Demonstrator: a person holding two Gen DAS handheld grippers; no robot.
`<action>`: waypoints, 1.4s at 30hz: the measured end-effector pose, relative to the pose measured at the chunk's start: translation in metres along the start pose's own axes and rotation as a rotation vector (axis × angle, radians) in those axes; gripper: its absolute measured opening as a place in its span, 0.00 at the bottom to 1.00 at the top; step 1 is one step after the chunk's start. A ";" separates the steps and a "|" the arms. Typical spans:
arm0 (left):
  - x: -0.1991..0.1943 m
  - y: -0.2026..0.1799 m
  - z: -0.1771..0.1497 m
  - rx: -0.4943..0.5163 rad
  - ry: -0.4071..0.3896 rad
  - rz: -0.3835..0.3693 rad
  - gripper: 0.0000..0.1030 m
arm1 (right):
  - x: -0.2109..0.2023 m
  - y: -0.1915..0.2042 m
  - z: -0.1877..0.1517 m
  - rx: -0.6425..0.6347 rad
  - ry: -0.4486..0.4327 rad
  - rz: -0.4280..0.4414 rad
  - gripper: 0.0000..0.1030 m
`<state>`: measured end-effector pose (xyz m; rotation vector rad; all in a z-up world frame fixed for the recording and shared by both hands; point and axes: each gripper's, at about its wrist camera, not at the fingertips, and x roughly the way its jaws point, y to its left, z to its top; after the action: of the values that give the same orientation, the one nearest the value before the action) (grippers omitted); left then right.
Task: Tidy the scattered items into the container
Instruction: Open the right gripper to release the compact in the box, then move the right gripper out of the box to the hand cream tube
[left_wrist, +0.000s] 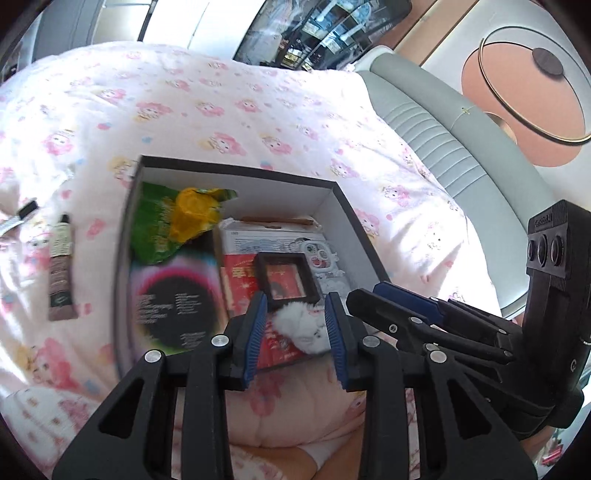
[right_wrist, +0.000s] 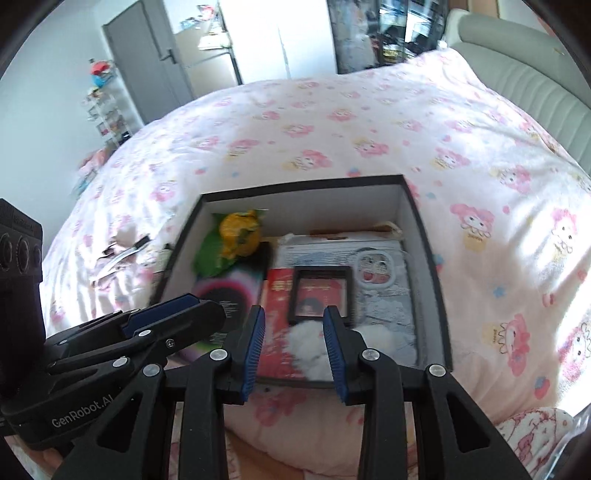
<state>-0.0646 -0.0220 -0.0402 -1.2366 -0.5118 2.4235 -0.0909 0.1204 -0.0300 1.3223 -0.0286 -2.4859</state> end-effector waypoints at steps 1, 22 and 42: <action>-0.008 0.000 -0.004 -0.001 -0.005 0.019 0.31 | -0.002 0.007 -0.002 -0.012 0.000 0.024 0.29; -0.108 0.205 -0.022 -0.384 -0.063 0.304 0.32 | 0.096 0.188 0.016 -0.231 0.242 0.421 0.29; -0.042 0.318 -0.038 -0.540 0.070 0.187 0.32 | 0.262 0.241 0.019 -0.243 0.519 0.140 0.56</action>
<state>-0.0609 -0.3112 -0.1836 -1.6364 -1.1281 2.4640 -0.1764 -0.1872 -0.1891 1.7380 0.2801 -1.8966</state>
